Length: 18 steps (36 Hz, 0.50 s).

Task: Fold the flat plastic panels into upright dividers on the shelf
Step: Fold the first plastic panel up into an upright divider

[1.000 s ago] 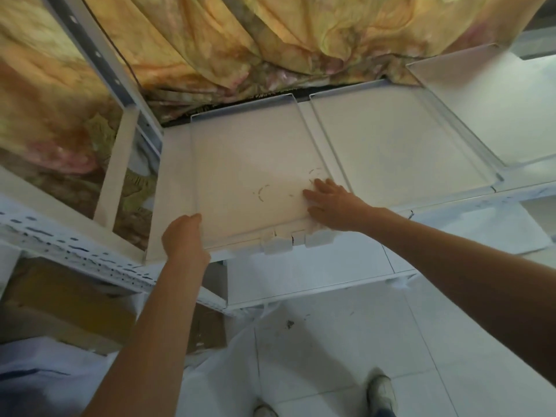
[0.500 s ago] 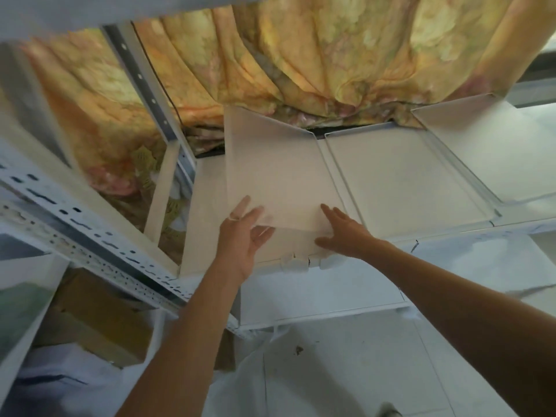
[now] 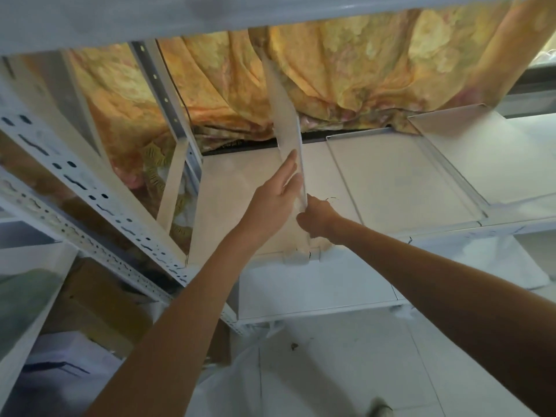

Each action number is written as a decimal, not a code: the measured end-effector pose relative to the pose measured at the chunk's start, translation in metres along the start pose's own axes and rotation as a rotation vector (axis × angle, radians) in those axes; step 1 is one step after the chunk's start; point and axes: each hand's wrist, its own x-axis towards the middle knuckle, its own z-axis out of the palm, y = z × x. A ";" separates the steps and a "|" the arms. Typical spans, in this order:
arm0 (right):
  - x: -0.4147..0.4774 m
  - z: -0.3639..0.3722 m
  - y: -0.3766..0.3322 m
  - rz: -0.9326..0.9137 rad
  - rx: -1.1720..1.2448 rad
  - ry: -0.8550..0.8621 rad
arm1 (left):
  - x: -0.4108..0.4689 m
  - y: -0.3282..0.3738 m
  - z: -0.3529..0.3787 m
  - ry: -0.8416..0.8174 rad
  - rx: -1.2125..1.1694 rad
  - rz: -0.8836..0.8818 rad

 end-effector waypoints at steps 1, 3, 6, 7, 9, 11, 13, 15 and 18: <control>0.000 0.003 -0.005 0.002 0.054 -0.007 | 0.000 -0.005 0.002 -0.012 0.038 -0.007; 0.001 0.010 -0.012 0.024 0.141 -0.025 | -0.002 -0.015 0.007 -0.022 0.120 -0.031; 0.000 0.016 -0.013 0.089 0.261 -0.014 | -0.002 -0.034 0.010 -0.042 0.214 -0.097; 0.000 0.015 -0.012 0.096 0.294 -0.011 | 0.000 -0.041 0.008 -0.048 0.191 -0.124; 0.001 0.016 -0.011 0.088 0.312 -0.015 | 0.000 -0.055 0.005 -0.048 0.095 -0.177; 0.000 0.016 -0.011 0.079 0.279 -0.005 | -0.002 -0.068 0.003 -0.038 0.038 -0.228; 0.001 0.016 -0.011 0.076 0.253 0.004 | -0.004 -0.077 0.004 -0.048 0.034 -0.262; 0.001 0.017 -0.012 0.073 0.244 0.015 | -0.005 -0.085 0.006 -0.065 0.042 -0.288; 0.000 0.017 -0.013 0.075 0.244 0.016 | -0.004 -0.093 0.010 -0.084 0.057 -0.323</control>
